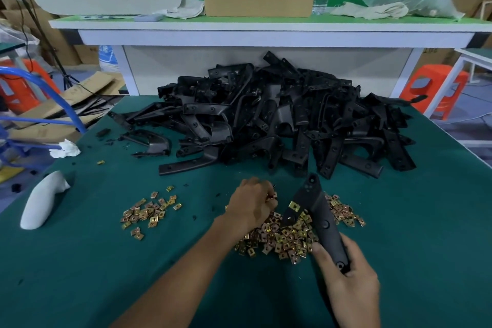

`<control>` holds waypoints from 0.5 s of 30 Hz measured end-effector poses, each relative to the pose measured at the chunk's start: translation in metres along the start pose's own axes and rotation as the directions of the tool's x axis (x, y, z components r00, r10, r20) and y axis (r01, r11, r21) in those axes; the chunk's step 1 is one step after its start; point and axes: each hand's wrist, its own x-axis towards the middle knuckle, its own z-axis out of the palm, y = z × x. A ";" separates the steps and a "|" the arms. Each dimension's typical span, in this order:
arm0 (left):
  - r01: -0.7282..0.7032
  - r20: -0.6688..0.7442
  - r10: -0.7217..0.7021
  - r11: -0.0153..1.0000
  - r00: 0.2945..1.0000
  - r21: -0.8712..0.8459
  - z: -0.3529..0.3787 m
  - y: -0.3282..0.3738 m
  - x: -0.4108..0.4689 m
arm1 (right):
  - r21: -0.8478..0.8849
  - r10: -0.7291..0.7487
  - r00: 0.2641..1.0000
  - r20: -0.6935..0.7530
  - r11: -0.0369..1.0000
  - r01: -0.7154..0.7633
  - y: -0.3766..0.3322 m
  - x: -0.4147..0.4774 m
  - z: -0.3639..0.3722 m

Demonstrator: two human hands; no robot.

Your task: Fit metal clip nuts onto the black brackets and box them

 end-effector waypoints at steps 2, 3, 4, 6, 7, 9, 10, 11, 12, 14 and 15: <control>0.014 0.028 -0.015 0.999 0.999 0.030 0.002 0.000 0.005 | 0.007 -0.005 1.000 0.002 1.000 0.005 -0.002 0.000 0.000; 0.017 0.038 -0.019 0.999 0.999 0.042 0.001 0.000 0.008 | 0.006 -0.007 1.000 0.009 1.000 0.007 -0.001 0.000 0.000; 0.020 0.054 -0.022 0.999 0.998 0.048 0.000 0.000 0.011 | 0.000 -0.008 1.000 0.019 1.000 0.008 0.000 -0.001 0.000; 0.042 0.109 -0.046 0.998 0.993 0.039 -0.002 -0.001 0.012 | -0.015 -0.005 0.999 0.037 1.000 0.005 0.001 -0.001 0.000; 0.056 0.139 -0.061 0.998 0.988 0.040 -0.002 -0.002 0.013 | -0.020 -0.003 0.999 0.043 1.000 0.004 0.002 -0.001 -0.001; 0.089 0.190 -0.100 0.994 0.977 0.065 -0.002 -0.002 0.013 | -0.031 -0.004 0.999 0.050 0.999 0.005 0.001 -0.002 -0.001; 0.106 0.207 -0.119 0.992 0.971 0.075 -0.003 -0.002 0.013 | -0.035 -0.006 0.999 0.052 0.999 0.008 0.001 -0.002 -0.001; 0.116 0.220 -0.131 0.990 0.967 0.077 -0.004 -0.002 0.012 | -0.037 -0.009 0.998 0.055 0.999 0.011 0.001 -0.002 -0.001; 0.120 0.227 -0.134 0.990 0.965 0.072 -0.006 -0.003 0.012 | -0.040 -0.010 0.998 0.056 0.999 0.013 0.001 -0.002 -0.001; 0.121 0.213 -0.123 0.992 0.969 0.022 -0.007 -0.006 0.009 | -0.048 -0.008 0.998 0.060 0.999 0.011 0.001 -0.002 -0.001; 0.116 0.195 -0.110 0.993 0.975 -0.016 -0.007 -0.008 0.006 | -0.052 -0.007 0.998 0.063 0.999 0.011 0.001 -0.002 0.000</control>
